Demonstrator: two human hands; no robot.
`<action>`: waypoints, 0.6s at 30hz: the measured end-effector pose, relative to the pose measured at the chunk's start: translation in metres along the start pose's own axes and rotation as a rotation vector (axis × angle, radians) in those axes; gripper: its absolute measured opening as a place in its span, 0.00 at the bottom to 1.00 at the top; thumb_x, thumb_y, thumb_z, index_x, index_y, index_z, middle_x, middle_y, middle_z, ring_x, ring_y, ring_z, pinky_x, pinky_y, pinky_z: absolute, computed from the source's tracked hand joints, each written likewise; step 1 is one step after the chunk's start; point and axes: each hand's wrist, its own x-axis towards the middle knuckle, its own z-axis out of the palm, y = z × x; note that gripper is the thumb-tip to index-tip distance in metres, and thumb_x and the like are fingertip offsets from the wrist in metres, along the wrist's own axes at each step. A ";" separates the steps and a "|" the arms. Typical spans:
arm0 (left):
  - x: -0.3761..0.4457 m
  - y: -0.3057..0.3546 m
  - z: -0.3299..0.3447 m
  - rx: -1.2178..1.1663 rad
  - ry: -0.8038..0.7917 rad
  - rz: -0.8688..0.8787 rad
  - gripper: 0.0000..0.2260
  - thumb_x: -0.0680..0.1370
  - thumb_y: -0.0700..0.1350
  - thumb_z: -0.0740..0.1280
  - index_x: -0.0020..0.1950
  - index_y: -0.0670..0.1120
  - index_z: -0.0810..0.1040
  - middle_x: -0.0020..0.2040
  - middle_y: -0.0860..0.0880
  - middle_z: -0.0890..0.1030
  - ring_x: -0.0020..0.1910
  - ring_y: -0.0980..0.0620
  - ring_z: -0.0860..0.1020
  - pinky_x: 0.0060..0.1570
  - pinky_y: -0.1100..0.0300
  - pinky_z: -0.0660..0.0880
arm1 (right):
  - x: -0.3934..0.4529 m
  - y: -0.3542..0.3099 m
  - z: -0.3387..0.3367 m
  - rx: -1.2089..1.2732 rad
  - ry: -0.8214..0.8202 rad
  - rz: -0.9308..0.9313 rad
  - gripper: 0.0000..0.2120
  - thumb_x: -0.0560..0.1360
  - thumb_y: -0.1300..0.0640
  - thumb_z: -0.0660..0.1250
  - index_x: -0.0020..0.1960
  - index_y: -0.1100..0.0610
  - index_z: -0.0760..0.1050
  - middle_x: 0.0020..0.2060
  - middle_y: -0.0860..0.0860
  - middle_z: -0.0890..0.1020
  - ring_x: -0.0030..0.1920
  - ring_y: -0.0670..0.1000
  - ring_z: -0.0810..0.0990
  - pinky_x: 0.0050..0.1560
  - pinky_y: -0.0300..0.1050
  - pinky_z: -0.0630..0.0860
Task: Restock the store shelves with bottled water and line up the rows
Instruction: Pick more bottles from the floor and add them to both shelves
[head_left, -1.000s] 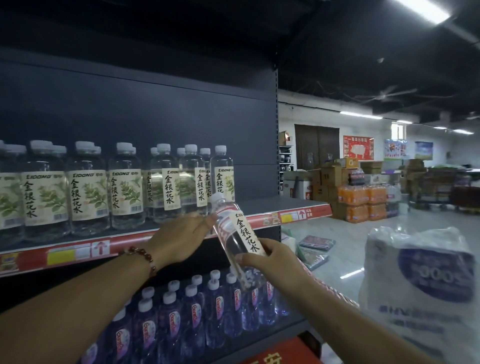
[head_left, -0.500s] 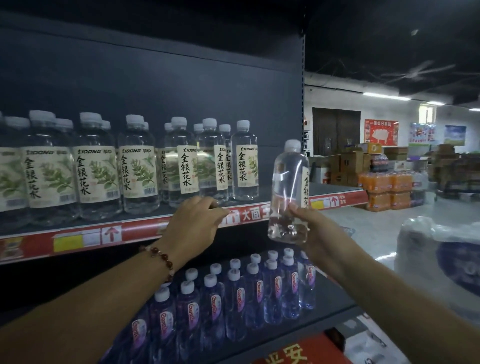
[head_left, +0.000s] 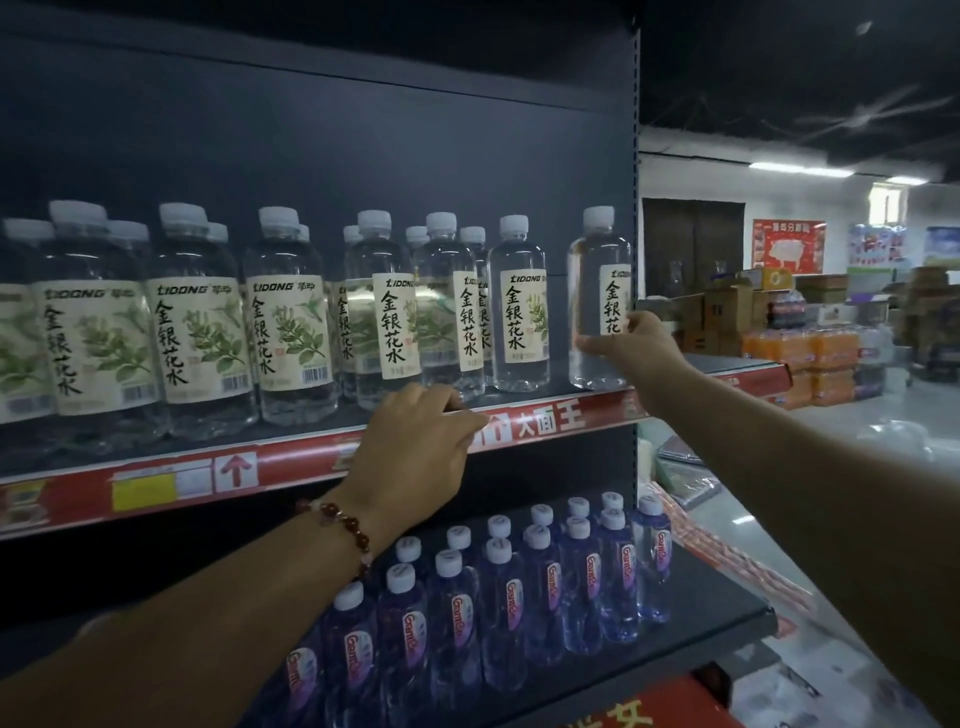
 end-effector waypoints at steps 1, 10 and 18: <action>0.000 0.000 0.000 -0.004 -0.003 -0.004 0.10 0.76 0.42 0.72 0.56 0.51 0.86 0.48 0.50 0.81 0.43 0.46 0.75 0.43 0.48 0.74 | 0.006 0.001 0.003 -0.051 0.017 -0.010 0.37 0.69 0.56 0.78 0.72 0.61 0.65 0.58 0.55 0.79 0.54 0.53 0.80 0.58 0.51 0.78; -0.002 0.005 0.003 0.022 0.005 -0.031 0.13 0.74 0.41 0.74 0.58 0.52 0.85 0.48 0.50 0.80 0.43 0.46 0.75 0.45 0.49 0.74 | 0.038 0.019 0.035 -0.297 0.083 -0.044 0.34 0.77 0.49 0.71 0.73 0.61 0.59 0.50 0.51 0.74 0.47 0.50 0.76 0.48 0.44 0.76; 0.000 0.009 -0.005 0.067 -0.073 -0.069 0.14 0.74 0.40 0.73 0.57 0.52 0.85 0.48 0.49 0.81 0.43 0.46 0.76 0.46 0.49 0.75 | 0.022 0.007 0.036 -0.573 0.053 -0.039 0.35 0.81 0.47 0.64 0.77 0.64 0.53 0.71 0.65 0.68 0.55 0.59 0.70 0.65 0.56 0.69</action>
